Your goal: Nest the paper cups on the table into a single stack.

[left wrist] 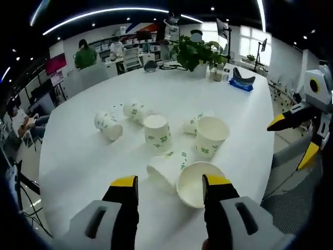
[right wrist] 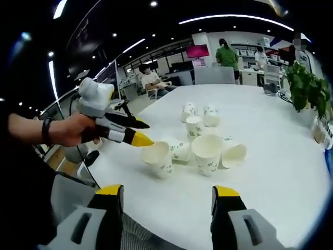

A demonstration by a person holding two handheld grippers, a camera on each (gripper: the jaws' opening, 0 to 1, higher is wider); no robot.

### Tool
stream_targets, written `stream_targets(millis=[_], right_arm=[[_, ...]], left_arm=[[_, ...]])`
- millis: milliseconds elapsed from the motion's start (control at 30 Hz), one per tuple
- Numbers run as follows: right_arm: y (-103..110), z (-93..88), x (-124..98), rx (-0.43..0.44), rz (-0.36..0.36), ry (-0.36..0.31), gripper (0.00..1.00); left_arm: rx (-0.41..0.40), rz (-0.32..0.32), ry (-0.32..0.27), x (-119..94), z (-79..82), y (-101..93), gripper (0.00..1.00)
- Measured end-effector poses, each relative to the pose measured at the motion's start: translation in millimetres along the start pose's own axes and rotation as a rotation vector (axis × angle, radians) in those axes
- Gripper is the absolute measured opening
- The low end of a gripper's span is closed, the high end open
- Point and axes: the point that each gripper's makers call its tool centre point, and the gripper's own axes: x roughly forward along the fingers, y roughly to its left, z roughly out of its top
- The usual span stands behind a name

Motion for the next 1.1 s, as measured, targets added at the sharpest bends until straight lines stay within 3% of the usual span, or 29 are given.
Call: stream_targets(millis=[133,367,500,1100], right_arm=[[3.6,-9.0,-2.2,0.01,-0.013,0.014,0.69],[10.7,-9.8,2.7,-0.001,-0.003,0.018,0.69],[14.8,-8.6,8.7,0.005,0.021,0.01,0.69],[18.3,4.2,17.4,-0.008,0.061,-0.012,0.69]], left_arm=[[-0.019,0.005,-0.021,-4.2,4.6,1.2,0.48],[0.004,-0.007,-0.042,-16.8,8.0,-10.2,0.49],[0.004,-0.007,-0.046,-19.5,1.6,-12.6,0.5],[-0.114,0.067,-0.072,-46.4,-22.6,12.1,0.62]])
